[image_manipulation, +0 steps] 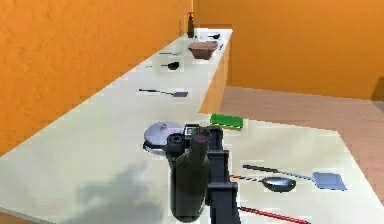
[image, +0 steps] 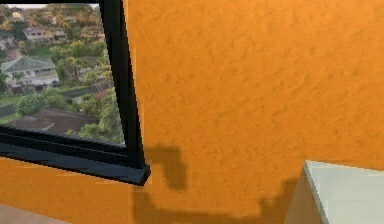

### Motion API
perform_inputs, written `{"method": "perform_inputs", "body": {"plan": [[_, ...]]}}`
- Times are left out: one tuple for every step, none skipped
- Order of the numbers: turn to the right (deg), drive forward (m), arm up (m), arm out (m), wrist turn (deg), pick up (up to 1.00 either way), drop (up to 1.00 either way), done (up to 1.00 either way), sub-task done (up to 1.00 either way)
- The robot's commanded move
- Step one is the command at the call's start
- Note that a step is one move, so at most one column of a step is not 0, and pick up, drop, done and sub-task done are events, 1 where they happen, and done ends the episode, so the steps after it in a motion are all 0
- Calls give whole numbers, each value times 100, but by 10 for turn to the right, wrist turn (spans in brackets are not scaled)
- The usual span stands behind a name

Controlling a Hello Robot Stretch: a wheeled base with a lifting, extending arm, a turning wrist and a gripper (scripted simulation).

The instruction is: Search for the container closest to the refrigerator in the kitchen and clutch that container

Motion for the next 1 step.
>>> {"method": "perform_inputs", "body": {"plan": [[0,0,0,0,0,100,0,0,0]]}}
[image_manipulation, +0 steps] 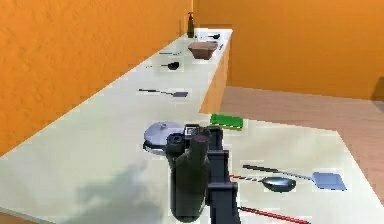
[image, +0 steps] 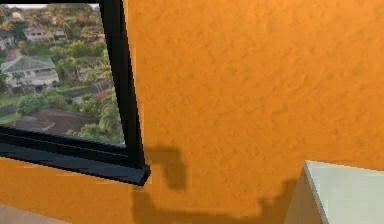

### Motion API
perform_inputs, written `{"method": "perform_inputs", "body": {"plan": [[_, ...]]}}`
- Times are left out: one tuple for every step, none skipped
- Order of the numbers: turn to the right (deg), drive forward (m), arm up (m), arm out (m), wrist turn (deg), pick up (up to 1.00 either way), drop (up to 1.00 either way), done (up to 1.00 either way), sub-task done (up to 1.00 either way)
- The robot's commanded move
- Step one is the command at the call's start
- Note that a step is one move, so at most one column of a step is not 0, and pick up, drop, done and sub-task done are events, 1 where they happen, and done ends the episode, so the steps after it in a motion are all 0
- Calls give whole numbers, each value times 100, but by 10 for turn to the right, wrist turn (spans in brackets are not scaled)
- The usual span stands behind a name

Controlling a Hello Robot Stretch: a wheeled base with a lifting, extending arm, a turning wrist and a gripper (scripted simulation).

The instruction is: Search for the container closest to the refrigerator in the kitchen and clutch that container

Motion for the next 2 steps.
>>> {"method": "perform_inputs", "body": {"plan": [[0,0,10,0,0,0,0,0,0],[0,0,0,0,0,0,0,100,0]]}}
